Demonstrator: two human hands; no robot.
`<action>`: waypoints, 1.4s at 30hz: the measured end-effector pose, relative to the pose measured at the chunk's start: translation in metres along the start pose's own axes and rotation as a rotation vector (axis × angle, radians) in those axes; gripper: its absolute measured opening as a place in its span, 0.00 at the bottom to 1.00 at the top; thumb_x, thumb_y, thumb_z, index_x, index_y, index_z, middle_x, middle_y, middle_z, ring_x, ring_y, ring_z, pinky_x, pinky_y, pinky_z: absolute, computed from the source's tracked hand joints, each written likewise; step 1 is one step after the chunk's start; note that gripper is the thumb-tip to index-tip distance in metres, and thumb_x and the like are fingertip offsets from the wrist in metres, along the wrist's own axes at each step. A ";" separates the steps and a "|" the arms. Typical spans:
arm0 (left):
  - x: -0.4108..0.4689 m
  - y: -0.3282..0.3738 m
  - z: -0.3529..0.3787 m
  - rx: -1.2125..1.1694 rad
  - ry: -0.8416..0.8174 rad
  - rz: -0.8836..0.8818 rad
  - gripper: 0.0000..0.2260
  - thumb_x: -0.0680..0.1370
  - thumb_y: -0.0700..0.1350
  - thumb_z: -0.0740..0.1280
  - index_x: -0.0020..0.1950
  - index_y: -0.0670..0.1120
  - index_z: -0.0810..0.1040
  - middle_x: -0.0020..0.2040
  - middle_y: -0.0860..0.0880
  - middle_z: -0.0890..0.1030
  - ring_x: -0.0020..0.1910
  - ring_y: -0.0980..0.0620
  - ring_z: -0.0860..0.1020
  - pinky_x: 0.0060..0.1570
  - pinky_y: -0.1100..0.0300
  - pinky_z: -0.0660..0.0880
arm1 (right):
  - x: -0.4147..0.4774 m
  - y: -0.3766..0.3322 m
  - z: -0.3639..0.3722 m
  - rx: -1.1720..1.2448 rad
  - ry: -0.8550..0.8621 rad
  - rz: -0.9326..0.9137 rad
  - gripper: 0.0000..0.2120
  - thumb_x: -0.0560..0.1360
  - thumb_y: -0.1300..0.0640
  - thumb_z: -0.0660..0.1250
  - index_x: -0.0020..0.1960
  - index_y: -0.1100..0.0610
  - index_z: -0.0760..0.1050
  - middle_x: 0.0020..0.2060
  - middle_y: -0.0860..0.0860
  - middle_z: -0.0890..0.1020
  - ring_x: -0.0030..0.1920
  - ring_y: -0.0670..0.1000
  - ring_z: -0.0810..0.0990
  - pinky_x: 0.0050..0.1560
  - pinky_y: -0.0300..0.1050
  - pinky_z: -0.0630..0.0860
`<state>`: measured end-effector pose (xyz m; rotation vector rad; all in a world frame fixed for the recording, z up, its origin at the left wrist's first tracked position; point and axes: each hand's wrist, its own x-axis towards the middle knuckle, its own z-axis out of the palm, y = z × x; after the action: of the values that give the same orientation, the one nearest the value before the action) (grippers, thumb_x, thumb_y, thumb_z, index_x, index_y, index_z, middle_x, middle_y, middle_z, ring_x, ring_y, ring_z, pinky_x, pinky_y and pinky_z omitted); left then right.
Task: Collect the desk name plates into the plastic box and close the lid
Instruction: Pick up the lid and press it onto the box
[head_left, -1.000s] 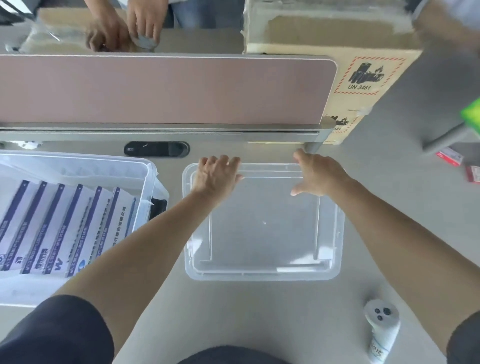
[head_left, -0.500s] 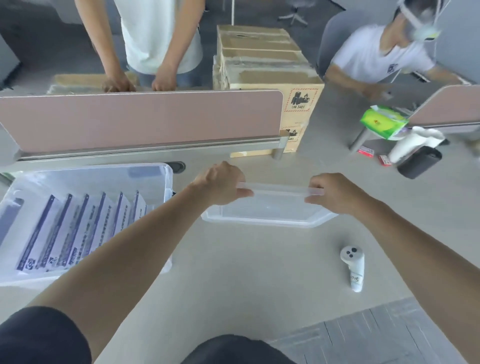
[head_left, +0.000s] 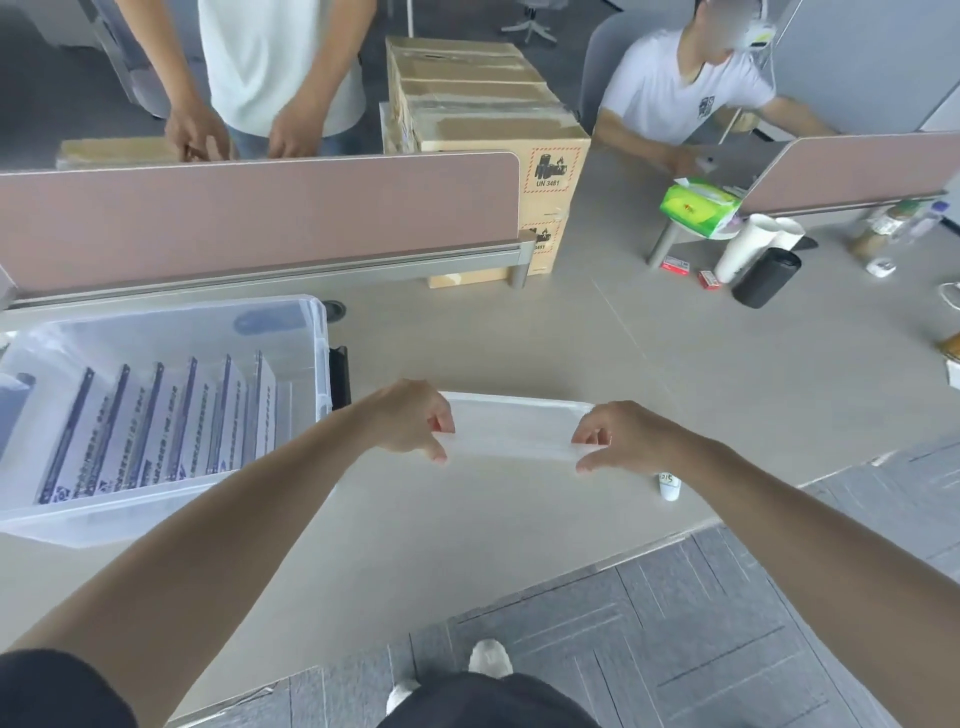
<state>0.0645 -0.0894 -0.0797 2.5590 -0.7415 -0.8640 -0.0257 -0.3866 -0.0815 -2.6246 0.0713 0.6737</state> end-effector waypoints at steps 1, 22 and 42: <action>0.000 0.003 0.002 0.000 -0.002 -0.014 0.14 0.66 0.50 0.78 0.49 0.52 0.81 0.50 0.53 0.80 0.49 0.50 0.78 0.41 0.60 0.71 | 0.000 0.000 0.001 -0.012 -0.026 0.002 0.11 0.66 0.47 0.79 0.45 0.47 0.82 0.41 0.44 0.81 0.41 0.46 0.80 0.44 0.43 0.76; -0.036 0.019 -0.036 0.136 0.622 -0.256 0.11 0.69 0.47 0.76 0.50 0.53 0.82 0.48 0.59 0.78 0.47 0.53 0.77 0.46 0.58 0.74 | 0.052 -0.023 -0.044 -0.031 0.341 -0.424 0.12 0.72 0.51 0.74 0.52 0.56 0.79 0.49 0.47 0.77 0.53 0.50 0.76 0.55 0.47 0.74; -0.247 -0.270 -0.010 0.096 0.752 -0.377 0.14 0.70 0.48 0.75 0.55 0.53 0.81 0.54 0.55 0.80 0.54 0.48 0.78 0.50 0.57 0.74 | 0.092 -0.341 0.110 -0.355 0.282 -0.670 0.11 0.75 0.51 0.72 0.47 0.59 0.76 0.43 0.49 0.73 0.48 0.51 0.70 0.46 0.42 0.64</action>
<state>0.0027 0.2711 -0.0840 2.8339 -0.0730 0.0934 0.0582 -0.0263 -0.0776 -2.7884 -0.8740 0.0831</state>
